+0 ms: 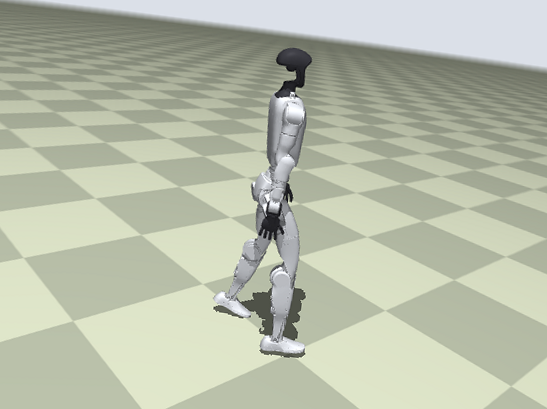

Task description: Kungfu

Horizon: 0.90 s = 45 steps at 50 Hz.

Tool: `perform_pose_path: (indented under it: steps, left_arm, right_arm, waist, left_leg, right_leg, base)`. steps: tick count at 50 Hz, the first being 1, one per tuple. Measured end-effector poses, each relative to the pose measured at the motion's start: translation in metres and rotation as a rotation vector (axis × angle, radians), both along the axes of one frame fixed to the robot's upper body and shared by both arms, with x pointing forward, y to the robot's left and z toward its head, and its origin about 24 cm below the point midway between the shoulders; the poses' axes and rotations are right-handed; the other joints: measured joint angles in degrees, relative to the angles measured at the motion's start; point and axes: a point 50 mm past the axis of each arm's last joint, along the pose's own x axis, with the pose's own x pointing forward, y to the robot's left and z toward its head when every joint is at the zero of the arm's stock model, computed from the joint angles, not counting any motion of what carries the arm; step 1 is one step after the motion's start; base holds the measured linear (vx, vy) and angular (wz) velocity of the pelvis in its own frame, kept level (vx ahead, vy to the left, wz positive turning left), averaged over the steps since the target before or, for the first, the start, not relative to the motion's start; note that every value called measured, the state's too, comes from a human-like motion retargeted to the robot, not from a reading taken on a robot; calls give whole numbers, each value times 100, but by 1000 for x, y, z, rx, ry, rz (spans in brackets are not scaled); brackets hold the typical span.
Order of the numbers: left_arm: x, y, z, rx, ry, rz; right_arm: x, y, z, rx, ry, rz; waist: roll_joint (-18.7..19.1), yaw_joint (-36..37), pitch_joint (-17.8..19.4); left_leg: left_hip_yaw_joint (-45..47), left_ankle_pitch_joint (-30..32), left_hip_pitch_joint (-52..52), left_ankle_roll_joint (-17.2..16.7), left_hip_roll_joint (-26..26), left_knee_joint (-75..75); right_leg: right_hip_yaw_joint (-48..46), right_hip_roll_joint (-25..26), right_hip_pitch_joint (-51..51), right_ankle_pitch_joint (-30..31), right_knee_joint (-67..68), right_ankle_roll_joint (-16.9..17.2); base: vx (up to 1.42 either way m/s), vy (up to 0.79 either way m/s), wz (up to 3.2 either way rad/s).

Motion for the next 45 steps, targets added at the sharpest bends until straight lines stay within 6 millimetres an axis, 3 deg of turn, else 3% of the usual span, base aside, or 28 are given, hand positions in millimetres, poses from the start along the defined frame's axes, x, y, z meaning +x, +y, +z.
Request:
perform_pose_path:
  steps: [2, 4, 7, 12, 17, 20, 21, 28, 33, 38, 41, 45]
  left_arm:
    - [-26, 4, -1, 21, 80, 122]
    - [-44, 8, 0, 39, 126, 202]
    - [-62, 13, 0, 88, 145, 243]
    - [-81, 11, -1, 94, 143, 254]
    - [-97, 8, 0, 97, 190, 241]
    - [-105, 4, 0, 122, 203, 241]
    - [-108, 0, -1, 124, 210, 259]
    - [-132, -21, -1, 104, 256, 486]
    - [-131, -12, 2, 113, 286, 529]
    - [-101, -2, -1, 3, 239, 492]
    - [-83, 5, 0, -96, 245, 434]
    - [-61, 13, 2, -155, 255, 319]
  right_arm:
    - [11, -14, 0, -16, -13, 72]
    - [22, -31, 2, -46, -42, 158]
    - [31, -53, 6, -91, -75, 248]
    - [30, -72, 10, -150, -50, 197]
    - [16, -64, 9, -135, 7, 3]
    - [11, -50, 6, -74, 18, -100]
    - [13, -44, 5, -50, 18, -114]
    - [36, -14, -1, 24, -61, -13]
    - [50, -4, -3, 29, -133, 145]
    - [68, -6, -3, -78, -163, 277]
    - [70, -6, -3, -133, -160, 296]
    - [63, -3, -4, -161, -144, 242]
  waist:
    - [369, -609, 151]
    - [246, -597, 193]
    - [-197, 87, 83]
    - [-278, 374, 128]
    - [-223, 526, 192]
    - [-308, 492, 78]
    - [-328, 511, 37]
    - [-575, 460, -123]
    - [-728, 433, -429]
    - [-364, 334, -299]
    - [-318, 293, -267]
    - [-402, 273, -219]
  left_leg:
    - [-302, 247, -356, -629, 186, 425]
    - [480, 432, -588, -944, 240, 598]
    - [2341, 424, -854, -918, 609, 648]
    - [3370, 123, -1152, -693, 623, 410]
    - [4297, -155, -1035, -659, 539, -408]
    - [4750, 49, -851, 146, 413, -885]
    - [4618, 21, -799, 207, 378, -965]
    - [4314, -6, -643, 291, 341, -1085]
    - [4184, -51, -721, 489, 306, -1204]
    - [3928, -51, -760, 518, 742, -1202]
    - [3898, -99, -660, 533, 720, -1255]
    - [3790, -121, -511, 548, 560, -1301]
  right_leg:
    - [-790, -98, 406, -4, -239, -5]
    - [-887, -230, 573, -123, -325, 19]
    - [-738, -208, 599, -395, -360, -53]
    - [-1318, -120, 884, -593, -473, -103]
    - [-1864, 151, 1396, -751, -735, -124]
    - [-2367, 190, 1592, -877, -828, -61]
    - [-2446, 234, 1613, -905, -817, -42]
    - [-2611, 291, 1798, -880, -639, 255]
    - [-2597, 201, 1466, -443, 58, 865]
    - [-2011, 454, 583, 584, 1537, 1032]
    - [-1621, 400, 169, 333, 2179, 1032]
    - [-1133, 231, -10, -27, 1615, 856]
  base:
    - [5, -37, 379]
    - [3, -33, 156]
    - [4, -38, 24]
    - [4, -25, 130]
    - [13, -12, 127]
    - [17, -6, 144]
    - [17, -7, 96]
    - [20, -1, 25]
    - [19, 1, 17]
    - [6, 6, -1]
    - [16, 11, 10]
    - [15, 3, 43]
